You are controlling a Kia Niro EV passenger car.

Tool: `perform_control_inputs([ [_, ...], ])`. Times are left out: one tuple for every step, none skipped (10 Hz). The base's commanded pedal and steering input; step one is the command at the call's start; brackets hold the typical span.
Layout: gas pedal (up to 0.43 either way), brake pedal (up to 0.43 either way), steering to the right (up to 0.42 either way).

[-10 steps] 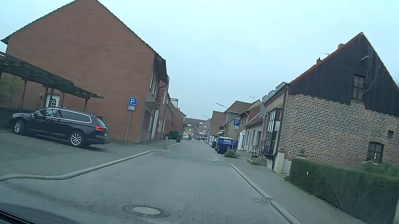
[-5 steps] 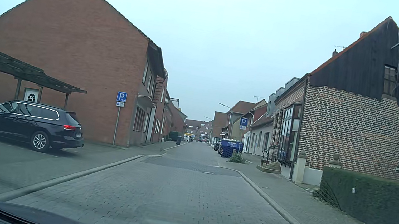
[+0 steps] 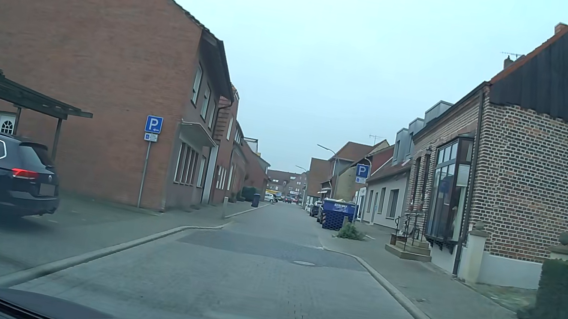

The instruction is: Follow the waypoints while adhering to traffic rules and regulations

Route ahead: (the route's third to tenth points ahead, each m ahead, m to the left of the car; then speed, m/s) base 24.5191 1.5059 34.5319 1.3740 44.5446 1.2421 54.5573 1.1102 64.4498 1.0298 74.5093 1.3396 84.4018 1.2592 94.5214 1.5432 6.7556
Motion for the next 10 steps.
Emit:
perform_control_inputs([
  [0.15,0.0,-0.011],
  [0.15,0.0,-0.01],
  [0.15,0.0,-0.005],
  [0.157,0.0,-0.002],
  [0.157,0.0,-0.003],
  [0.177,0.0,-0.004],
  [0.177,0.0,-0.004],
  [0.189,0.0,-0.003],
  [0.189,0.0,-0.003],
  [0.189,0.0,-0.002],
])
